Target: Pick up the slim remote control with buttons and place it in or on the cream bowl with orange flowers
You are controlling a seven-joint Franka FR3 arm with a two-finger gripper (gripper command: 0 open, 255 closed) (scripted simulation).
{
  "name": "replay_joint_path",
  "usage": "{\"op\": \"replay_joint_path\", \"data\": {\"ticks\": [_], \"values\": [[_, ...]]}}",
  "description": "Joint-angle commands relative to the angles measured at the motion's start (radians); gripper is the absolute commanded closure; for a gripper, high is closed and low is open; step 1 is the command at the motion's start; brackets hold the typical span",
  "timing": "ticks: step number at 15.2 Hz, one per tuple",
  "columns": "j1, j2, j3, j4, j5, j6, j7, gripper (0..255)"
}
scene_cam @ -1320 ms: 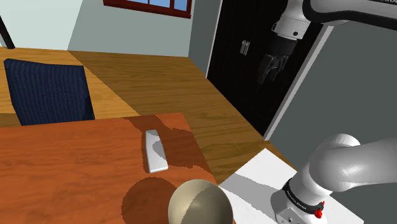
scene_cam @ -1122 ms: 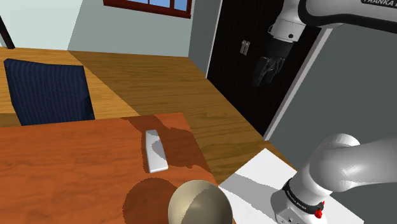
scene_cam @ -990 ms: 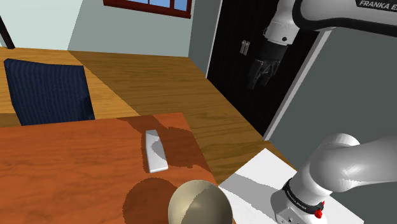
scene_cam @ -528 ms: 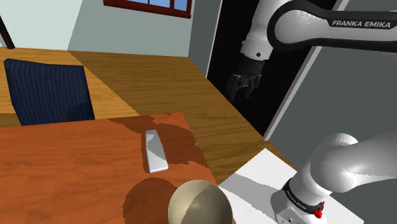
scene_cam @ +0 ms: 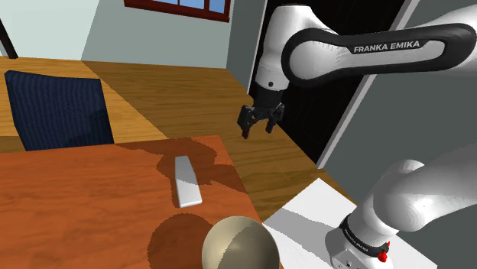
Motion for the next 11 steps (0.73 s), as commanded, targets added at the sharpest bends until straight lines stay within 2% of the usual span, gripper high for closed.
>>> {"op": "replay_joint_path", "data": {"ticks": [1, 6, 11], "values": [[-0.002, 0.065, 0.043, 0.023, -0.003, 0.043, 0.061, 0], [-0.009, 0.242, 0.142, 0.101, -0.049, 0.133, 0.222, 0], [-0.002, 0.449, 0.215, 0.215, -0.159, 0.198, 0.407, 0]]}}
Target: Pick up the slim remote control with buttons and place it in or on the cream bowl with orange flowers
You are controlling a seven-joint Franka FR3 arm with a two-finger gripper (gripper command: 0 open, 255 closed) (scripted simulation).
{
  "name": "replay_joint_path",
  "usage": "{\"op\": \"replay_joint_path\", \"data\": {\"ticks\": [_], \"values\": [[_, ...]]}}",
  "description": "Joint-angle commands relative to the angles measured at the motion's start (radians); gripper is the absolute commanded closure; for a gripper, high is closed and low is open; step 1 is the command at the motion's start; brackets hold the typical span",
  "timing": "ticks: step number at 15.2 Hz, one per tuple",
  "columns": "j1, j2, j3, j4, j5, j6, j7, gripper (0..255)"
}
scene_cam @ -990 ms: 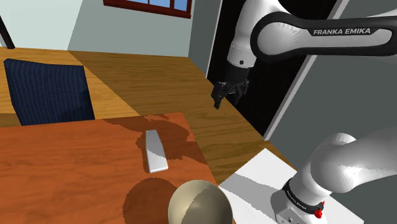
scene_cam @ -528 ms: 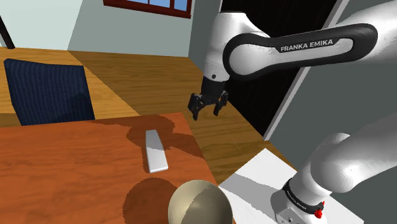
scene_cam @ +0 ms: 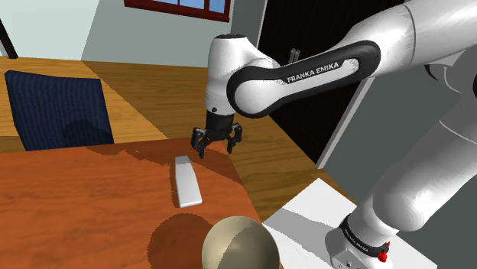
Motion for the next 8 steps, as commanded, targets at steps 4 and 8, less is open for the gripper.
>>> {"op": "replay_joint_path", "data": {"ticks": [4, 8], "values": [[0.046, 0.221, 0.032, 0.141, -0.14, 0.036, 0.195, 0], [0.103, 0.36, 0.017, 0.252, -0.223, 0.035, 0.296, 0]]}}
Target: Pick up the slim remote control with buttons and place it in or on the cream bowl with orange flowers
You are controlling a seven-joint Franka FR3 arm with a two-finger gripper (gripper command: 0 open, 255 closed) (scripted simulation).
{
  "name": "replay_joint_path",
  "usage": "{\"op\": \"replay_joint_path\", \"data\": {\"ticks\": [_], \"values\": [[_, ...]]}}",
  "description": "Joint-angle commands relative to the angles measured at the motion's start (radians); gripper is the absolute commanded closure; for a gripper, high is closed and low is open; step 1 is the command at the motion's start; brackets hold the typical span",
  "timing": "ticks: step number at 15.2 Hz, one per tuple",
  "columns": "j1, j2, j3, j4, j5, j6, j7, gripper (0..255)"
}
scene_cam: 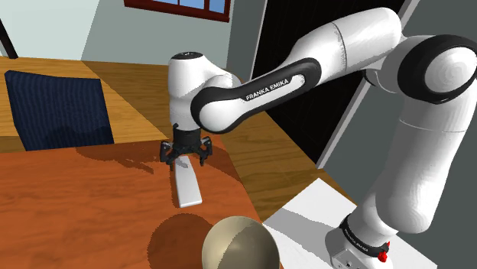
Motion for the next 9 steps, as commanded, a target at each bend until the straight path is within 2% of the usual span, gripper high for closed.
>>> {"op": "replay_joint_path", "data": {"ticks": [1, 9], "values": [[0.013, 0.027, -0.005, 0.003, -0.018, 0.019, 0.023, 0], [0.025, 0.074, -0.021, -0.03, -0.053, 0.091, 0.046, 0]]}}
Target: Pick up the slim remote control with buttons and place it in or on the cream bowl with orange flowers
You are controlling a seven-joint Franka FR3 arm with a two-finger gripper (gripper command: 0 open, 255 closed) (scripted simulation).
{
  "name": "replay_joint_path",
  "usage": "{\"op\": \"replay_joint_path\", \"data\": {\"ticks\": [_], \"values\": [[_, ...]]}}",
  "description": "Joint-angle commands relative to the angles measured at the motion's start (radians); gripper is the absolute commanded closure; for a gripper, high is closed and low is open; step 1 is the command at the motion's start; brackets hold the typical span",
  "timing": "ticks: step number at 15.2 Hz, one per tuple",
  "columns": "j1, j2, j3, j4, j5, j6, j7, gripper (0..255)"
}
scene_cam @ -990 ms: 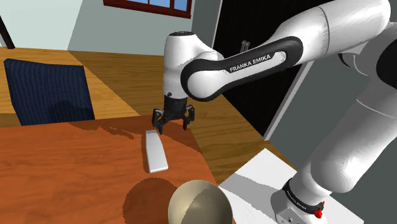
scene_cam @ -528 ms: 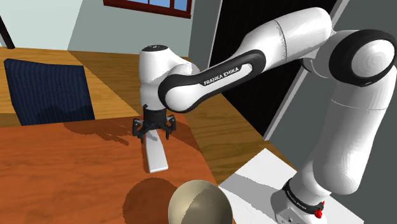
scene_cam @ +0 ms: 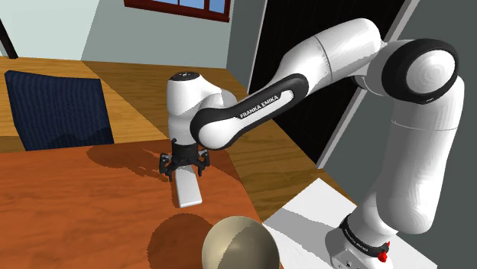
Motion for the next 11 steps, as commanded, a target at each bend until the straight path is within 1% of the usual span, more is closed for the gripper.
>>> {"op": "replay_joint_path", "data": {"ticks": [1, 6, 7, 11], "values": [[0.0, 0.002, -0.001, -0.001, -0.002, 0.003, 0.001, 0], [0.0, 0.002, -0.001, -0.001, -0.002, 0.003, 0.0, 0], [0.0, 0.002, -0.001, -0.001, -0.002, 0.003, 0.0, 255], [0.0, 0.002, -0.001, -0.001, -0.002, 0.003, 0.001, 255]]}}
